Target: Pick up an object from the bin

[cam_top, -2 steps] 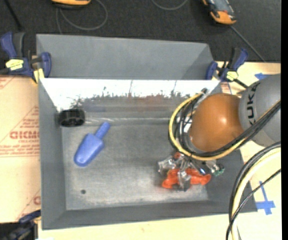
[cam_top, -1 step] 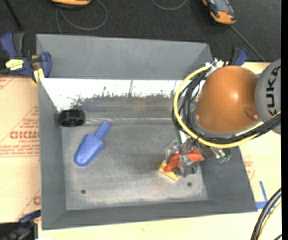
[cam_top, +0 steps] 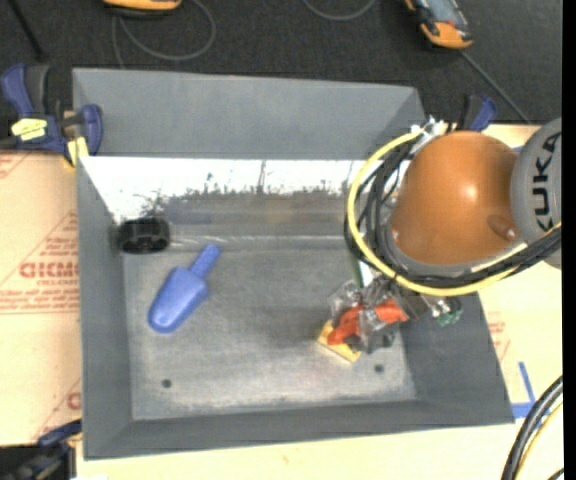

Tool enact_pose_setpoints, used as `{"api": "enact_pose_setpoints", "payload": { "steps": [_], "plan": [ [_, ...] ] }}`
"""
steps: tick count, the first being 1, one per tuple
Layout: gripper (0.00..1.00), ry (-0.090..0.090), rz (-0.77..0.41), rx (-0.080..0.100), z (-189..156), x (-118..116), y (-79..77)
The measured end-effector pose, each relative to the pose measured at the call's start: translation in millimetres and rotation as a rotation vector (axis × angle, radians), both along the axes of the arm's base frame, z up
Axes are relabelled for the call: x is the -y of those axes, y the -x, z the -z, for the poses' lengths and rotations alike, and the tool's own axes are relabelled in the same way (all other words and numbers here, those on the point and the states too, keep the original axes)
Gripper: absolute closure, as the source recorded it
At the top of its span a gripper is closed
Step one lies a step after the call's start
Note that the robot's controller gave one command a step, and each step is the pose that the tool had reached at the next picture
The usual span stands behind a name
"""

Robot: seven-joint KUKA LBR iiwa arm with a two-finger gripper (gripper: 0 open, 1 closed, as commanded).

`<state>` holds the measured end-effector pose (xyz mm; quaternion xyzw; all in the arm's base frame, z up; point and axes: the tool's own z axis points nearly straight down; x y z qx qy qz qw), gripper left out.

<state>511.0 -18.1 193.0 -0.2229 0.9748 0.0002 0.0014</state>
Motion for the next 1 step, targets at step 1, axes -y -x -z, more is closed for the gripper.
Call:
{"api": "enact_pose_setpoints", "payload": {
  "steps": [1],
  "plan": [
    [1.00,0.002,-0.069,-0.005,-19.9,-14.6,-27.1]
  ]
}}
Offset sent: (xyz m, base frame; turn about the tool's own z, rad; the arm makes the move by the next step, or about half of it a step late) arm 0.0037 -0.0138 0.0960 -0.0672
